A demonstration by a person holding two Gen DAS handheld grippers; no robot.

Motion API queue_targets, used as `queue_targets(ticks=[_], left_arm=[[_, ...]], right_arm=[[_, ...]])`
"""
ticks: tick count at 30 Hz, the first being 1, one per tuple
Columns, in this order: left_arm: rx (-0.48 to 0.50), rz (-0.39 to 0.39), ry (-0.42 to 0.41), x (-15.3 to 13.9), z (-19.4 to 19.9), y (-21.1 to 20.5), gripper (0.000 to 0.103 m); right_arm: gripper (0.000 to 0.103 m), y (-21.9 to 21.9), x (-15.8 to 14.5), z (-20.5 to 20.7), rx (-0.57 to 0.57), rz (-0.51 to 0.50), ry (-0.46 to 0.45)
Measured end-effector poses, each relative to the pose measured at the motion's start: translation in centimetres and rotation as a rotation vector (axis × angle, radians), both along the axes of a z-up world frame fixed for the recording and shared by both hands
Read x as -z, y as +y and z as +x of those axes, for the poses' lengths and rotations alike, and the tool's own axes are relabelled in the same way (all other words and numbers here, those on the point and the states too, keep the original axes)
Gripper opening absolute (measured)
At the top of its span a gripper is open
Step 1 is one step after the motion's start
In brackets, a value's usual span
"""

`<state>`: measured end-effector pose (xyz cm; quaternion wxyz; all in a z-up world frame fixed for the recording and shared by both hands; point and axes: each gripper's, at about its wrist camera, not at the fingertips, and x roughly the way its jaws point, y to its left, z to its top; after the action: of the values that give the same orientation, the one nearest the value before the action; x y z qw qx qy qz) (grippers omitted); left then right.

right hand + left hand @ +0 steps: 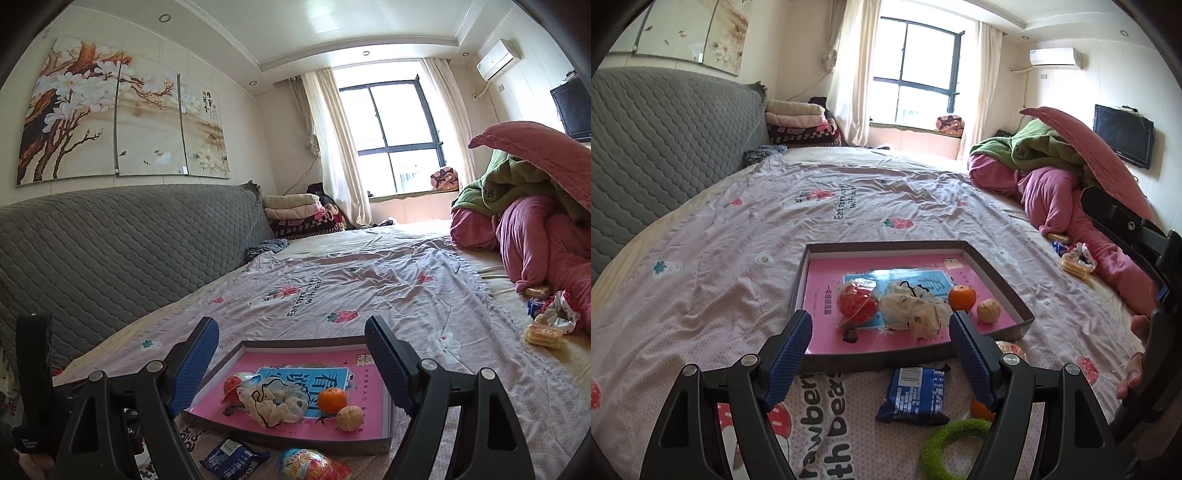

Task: Organize objects
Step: 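Withdraw both tools from the tray back toward the remaining objects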

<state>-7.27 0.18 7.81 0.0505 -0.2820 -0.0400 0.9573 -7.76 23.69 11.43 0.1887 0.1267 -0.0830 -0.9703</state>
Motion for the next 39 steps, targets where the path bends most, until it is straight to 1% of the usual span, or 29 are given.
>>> queue_targets(ticks=[7,15,19,26,32,39], left_arm=[[0.003,-0.015,-0.031,0.8,0.5,0.2,0.078],[0.006,-0.045,-0.035,1.5,1.7,0.9,0.078],[-0.001,-0.033,-0.053,2.0,2.1,1.0,0.078],[0.008,-0.048,-0.074,2.8,3.0,1.6,0.078],[0.022,-0.053,-0.099,3.6,3.4,2.0,0.078],[0.033,-0.046,-0.126,4.4,4.1,2.2,0.078]], right_arm=[[0.081,-0.3,0.6,0.3,-0.018,0.013,-0.031],[0.081,-0.7,1.6,0.7,-0.034,0.028,-0.08],[0.081,-1.1,2.0,1.4,-0.021,0.065,-0.084],[0.081,-2.1,2.4,2.6,-0.024,0.128,-0.078],[0.081,-1.7,3.3,2.4,-0.048,0.098,-0.146],[0.081,-0.4,3.5,2.6,-0.024,0.039,-0.168]])
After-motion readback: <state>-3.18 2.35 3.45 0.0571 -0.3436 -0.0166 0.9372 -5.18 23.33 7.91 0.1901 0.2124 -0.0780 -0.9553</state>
